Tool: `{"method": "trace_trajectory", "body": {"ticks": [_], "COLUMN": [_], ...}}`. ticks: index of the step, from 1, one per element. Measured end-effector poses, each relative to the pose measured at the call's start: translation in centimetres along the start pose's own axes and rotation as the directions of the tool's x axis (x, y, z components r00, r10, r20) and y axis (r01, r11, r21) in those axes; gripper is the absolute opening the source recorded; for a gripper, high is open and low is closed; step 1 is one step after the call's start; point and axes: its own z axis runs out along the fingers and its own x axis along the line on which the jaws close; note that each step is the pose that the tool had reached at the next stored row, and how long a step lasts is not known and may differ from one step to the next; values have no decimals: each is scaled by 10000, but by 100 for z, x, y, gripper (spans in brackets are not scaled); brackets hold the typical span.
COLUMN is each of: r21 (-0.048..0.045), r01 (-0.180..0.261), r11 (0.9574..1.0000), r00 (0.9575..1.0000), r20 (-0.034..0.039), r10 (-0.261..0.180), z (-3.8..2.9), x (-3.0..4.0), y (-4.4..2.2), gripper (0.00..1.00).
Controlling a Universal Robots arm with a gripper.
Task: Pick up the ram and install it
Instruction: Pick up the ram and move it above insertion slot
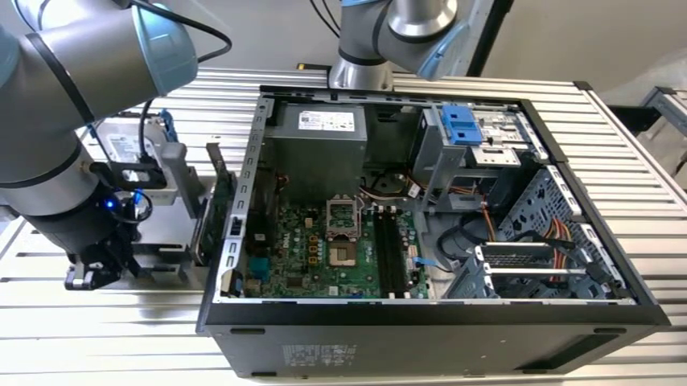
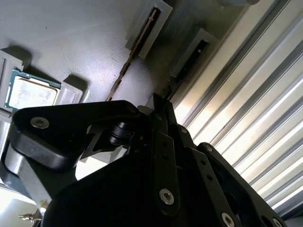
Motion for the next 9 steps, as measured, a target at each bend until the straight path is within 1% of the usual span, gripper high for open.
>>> {"method": "trace_trajectory", "body": {"ticks": [9], "r21": [-7], "r01": [0], "r11": [10000], "r00": [10000], "r20": [-6], "r10": [0], "z": [-189], "x": [-3], "y": [2], "gripper": [0]}}
